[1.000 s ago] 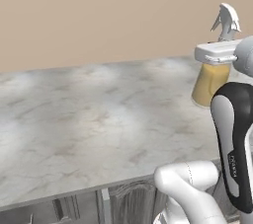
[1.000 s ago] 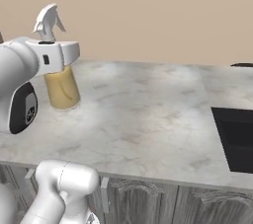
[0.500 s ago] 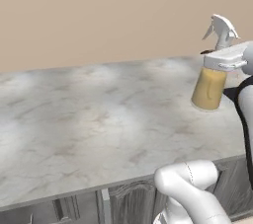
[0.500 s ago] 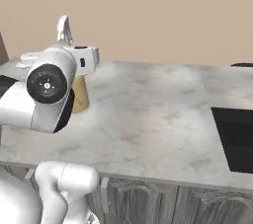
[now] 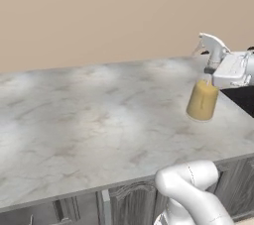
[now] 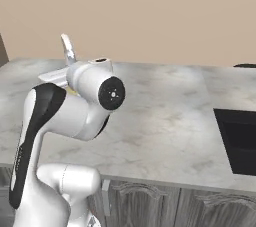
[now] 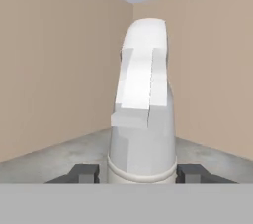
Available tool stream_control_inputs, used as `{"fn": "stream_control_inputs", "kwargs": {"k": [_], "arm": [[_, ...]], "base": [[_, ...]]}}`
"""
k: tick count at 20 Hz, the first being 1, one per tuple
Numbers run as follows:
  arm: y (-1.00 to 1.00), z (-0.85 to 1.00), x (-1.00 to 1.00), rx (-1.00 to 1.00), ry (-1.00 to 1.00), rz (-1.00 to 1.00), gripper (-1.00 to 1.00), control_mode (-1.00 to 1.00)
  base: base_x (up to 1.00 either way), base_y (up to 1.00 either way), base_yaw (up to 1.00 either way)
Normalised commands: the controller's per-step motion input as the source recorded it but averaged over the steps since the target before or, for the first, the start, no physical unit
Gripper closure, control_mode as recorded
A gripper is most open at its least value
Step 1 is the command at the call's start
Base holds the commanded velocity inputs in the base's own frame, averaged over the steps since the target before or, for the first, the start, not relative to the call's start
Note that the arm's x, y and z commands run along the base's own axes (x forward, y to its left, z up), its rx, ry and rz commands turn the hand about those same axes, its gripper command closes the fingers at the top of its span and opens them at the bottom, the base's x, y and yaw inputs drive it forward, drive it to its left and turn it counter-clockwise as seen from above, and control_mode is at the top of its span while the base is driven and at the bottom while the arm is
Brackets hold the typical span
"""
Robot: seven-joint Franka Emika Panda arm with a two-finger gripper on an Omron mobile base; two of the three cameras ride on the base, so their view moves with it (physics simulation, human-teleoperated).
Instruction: Move the cutting board and knife to the sink. Then move spray from the cabinet to the counter.
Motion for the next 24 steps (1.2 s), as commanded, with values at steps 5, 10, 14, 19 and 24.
{"fn": "stream_control_inputs", "kwargs": {"k": [5, 10, 14, 19, 24], "arm": [[0.19, -0.23, 0.02, -0.01, 0.08, 0.15, 1.00, -1.00], [0.89, -0.36, 0.46, -0.08, 0.06, 0.00, 1.00, -1.00], [0.88, -0.41, 0.50, -0.11, 0.07, 0.00, 1.00, -1.00], [0.66, -0.50, 0.46, -0.04, 0.04, 0.00, 1.00, -1.00], [0.45, -0.50, 0.54, 0.00, 0.01, 0.01, 1.00, -1.00]], "base": [[0.00, 0.00, 0.00], [0.00, 0.00, 0.00], [0.00, 0.00, 0.00], [0.00, 0.00, 0.00], [0.00, 0.00, 0.00]]}}
